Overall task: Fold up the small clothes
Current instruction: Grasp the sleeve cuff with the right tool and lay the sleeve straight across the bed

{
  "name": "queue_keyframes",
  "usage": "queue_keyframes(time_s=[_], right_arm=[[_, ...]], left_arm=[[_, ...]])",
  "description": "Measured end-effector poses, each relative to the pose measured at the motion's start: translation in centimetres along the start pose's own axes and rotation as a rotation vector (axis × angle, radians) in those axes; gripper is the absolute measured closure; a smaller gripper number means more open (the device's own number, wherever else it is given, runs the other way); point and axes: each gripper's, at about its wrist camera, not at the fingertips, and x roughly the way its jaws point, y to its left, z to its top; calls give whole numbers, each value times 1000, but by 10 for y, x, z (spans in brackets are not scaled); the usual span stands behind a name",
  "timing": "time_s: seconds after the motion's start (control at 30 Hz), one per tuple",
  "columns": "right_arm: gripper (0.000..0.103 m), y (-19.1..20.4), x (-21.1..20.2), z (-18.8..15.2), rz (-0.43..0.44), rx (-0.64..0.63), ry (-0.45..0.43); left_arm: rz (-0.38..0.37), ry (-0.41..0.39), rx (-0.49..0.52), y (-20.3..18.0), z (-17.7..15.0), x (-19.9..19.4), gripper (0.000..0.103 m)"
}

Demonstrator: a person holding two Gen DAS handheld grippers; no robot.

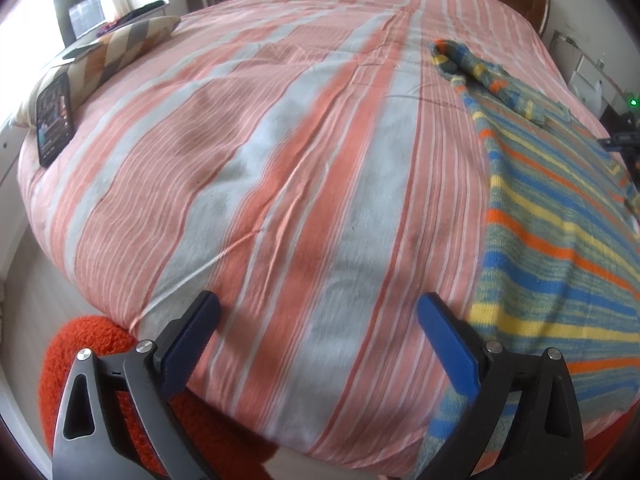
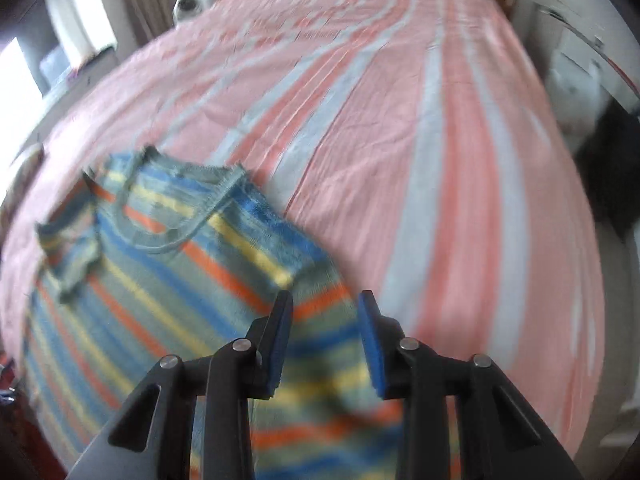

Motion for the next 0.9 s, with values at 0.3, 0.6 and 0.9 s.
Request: queue_keyframes(time_s=[0.3, 0.6, 0.9], right_arm=[[100, 15, 13, 24, -304, -216, -24], [67, -13, 8, 12, -335, -110, -50], [67, -88, -100, -121, 127, 406, -90]], left_arm=[[5, -5, 3, -1, 1, 3, 0], [7, -6, 3, -1, 1, 3, 0], [1, -10, 4, -2, -1, 1, 1]])
